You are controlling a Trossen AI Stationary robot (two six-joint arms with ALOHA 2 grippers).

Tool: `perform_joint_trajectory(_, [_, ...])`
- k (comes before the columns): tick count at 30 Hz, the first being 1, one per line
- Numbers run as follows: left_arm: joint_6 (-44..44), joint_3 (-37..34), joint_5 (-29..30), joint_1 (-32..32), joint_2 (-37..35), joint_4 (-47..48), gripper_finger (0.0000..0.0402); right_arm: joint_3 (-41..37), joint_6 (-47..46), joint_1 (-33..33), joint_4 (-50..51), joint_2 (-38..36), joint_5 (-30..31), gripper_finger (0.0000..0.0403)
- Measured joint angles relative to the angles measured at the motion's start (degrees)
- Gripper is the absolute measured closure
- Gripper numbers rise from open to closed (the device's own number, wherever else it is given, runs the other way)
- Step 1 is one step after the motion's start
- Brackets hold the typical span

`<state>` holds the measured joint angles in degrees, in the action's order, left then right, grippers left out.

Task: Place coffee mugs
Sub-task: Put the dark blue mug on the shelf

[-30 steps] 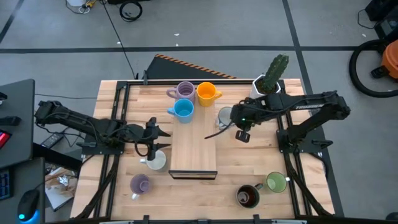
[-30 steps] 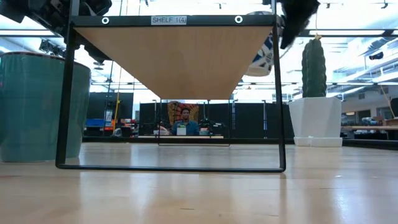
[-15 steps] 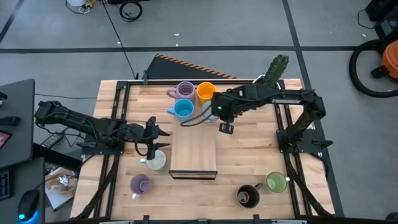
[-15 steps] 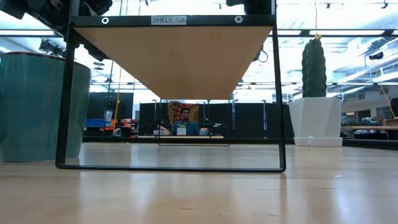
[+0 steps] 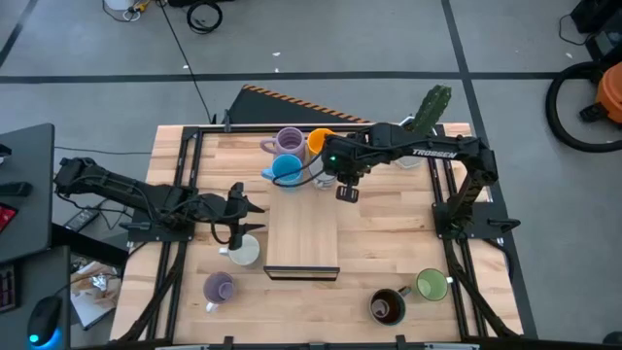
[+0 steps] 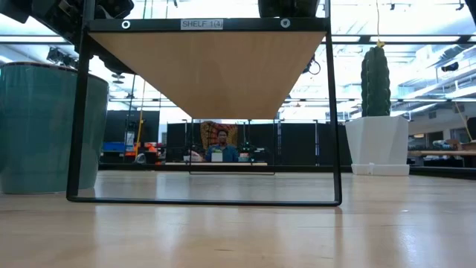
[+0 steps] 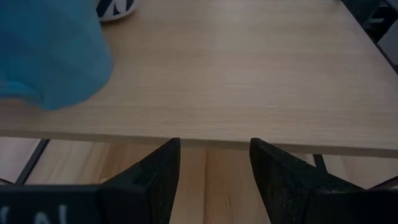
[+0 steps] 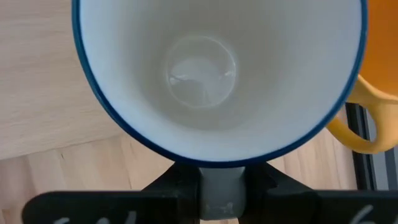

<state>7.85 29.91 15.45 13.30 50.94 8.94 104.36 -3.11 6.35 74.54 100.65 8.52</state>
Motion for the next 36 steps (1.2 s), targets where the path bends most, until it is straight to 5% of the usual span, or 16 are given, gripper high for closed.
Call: perform_joint_trajectory(36, [0.1,0.0,0.0,0.0,0.0,-0.1,0.0201,0.0,3.2,2.9,-4.4,0.6,-3.7,0.0320])
